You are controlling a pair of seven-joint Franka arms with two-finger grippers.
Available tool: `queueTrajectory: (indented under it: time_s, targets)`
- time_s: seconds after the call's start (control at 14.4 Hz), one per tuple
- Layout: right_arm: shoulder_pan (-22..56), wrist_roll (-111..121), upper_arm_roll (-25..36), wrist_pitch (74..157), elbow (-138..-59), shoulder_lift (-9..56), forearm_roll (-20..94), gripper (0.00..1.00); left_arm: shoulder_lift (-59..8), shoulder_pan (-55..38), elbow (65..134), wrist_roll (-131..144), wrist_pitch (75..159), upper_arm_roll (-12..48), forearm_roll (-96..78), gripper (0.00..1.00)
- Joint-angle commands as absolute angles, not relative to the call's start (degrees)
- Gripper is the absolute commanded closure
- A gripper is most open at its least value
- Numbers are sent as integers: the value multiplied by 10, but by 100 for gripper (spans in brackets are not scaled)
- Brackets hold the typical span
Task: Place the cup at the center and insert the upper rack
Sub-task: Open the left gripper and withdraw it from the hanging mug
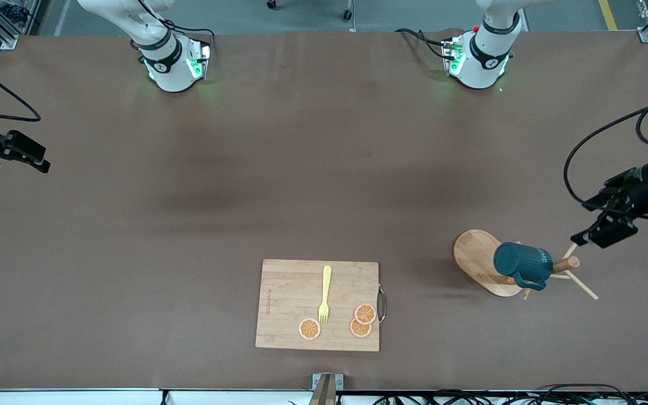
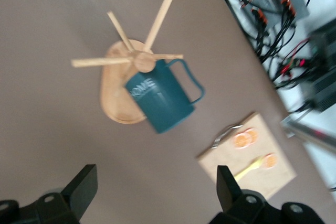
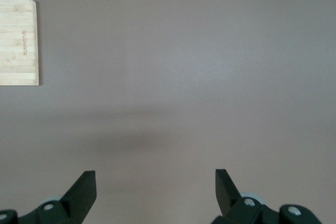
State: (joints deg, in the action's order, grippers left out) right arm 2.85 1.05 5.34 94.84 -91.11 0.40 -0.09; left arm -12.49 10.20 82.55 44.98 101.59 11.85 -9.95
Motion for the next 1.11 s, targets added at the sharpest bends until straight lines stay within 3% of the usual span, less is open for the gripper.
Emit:
queueTrajectory:
  time_s: [0.0, 0.42, 0.76, 1.04]
  targets:
    - [28, 14, 53, 947, -913, -3, -7, 0, -88, 105, 840, 314, 974, 127, -73, 0]
    - [28, 14, 53, 947, -913, -3, -7, 0, -54, 110, 838, 173, 941, 124, -69, 0]
    - [27, 14, 53, 947, -913, -4, -6, 0, -58, 111, 833, -29, 961, 120, -57, 0]
    - [27, 13, 53, 947, -912, -4, -6, 0, -44, 120, 840, -26, 972, 120, -41, 0]
